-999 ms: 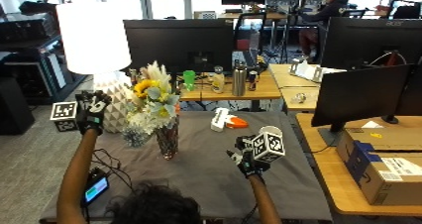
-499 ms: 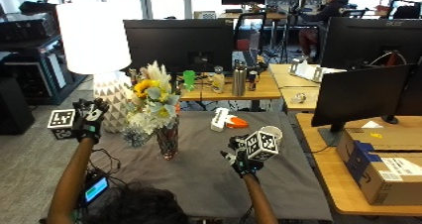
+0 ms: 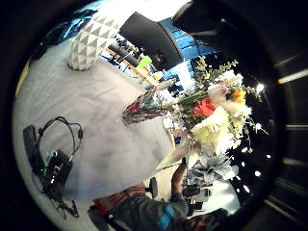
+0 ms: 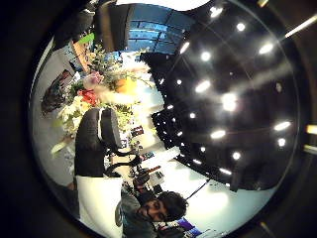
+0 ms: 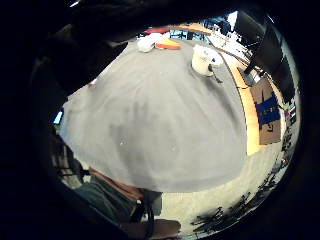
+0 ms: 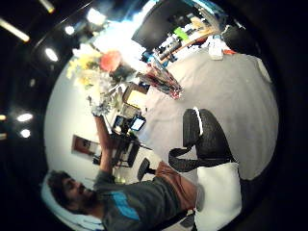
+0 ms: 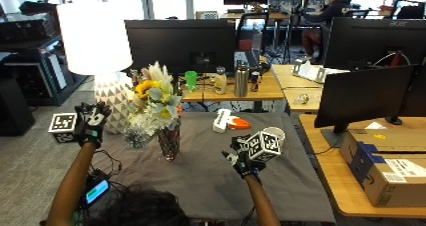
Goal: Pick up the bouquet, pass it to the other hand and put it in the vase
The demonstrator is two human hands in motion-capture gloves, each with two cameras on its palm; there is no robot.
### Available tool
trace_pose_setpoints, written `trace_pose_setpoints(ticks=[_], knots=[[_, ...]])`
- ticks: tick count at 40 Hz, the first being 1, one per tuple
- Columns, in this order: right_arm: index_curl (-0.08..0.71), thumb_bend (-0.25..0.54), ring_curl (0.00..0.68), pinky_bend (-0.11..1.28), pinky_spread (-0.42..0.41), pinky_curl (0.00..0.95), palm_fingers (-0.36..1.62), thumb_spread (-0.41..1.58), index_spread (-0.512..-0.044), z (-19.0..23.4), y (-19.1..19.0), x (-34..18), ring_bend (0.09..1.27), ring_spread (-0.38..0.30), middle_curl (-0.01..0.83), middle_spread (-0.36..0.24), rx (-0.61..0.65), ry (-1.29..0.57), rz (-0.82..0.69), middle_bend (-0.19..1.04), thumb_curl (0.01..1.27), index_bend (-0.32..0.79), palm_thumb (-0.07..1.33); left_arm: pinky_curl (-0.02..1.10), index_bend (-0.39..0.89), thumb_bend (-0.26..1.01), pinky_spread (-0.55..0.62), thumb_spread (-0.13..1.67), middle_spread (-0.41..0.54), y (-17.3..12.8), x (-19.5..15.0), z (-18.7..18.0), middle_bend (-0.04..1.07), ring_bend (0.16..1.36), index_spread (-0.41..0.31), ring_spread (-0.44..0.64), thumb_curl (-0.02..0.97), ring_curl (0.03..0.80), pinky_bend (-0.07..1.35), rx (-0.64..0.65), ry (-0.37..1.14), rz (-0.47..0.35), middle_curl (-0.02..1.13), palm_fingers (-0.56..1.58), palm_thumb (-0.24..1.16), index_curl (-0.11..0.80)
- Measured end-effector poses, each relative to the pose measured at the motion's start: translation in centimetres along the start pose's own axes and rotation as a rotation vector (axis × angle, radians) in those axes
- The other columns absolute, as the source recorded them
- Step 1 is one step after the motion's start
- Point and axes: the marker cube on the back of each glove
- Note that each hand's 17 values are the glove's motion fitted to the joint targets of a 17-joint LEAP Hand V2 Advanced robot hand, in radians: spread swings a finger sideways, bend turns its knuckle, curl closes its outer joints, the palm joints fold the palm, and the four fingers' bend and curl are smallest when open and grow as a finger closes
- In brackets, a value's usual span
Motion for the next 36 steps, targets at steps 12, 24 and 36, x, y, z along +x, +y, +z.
trace_pose_setpoints(ticks=[12,24,36], knots=[[0.36,0.053,0.3,0.29,0.34,0.329,0.62,1.14,-0.304,0.1,-0.2,0.2,0.21,0.137,0.337,0.012,0.006,-0.002,-0.001,0.18,0.38,0.17,0.73,0.27,0.14,-0.02,0.46,1.11,0.01,0.7,-0.6,0.7,0.24,0.57,-0.088,0.15,0.416,0.291,0.18,-0.012,0.033,-0.049,0.37,0.46,0.58,0.282],[0.366,0.002,0.314,0.29,0.341,0.343,0.61,1.14,-0.304,0.3,-0.1,-0.9,0.21,0.138,0.345,0.012,-0.005,-0.015,-0.014,0.18,0.4,0.17,0.76,0.28,0.13,-0.02,0.46,1.12,0.005,0.7,-1.5,0.9,0.24,0.57,-0.088,0.15,0.427,0.298,0.18,-0.02,0.075,-0.051,0.38,0.46,0.57,0.29],[0.366,-0.015,0.326,0.28,0.342,0.352,0.61,1.15,-0.305,0.6,-0.1,-0.7,0.21,0.138,0.349,0.012,0.005,-0.034,-0.01,0.18,0.42,0.16,0.78,0.28,0.13,-0.02,0.46,1.13,0.004,1.4,-2.1,1.5,0.24,0.57,-0.088,0.15,0.432,0.305,0.18,-0.033,0.091,-0.081,0.39,0.46,0.55,0.294]])
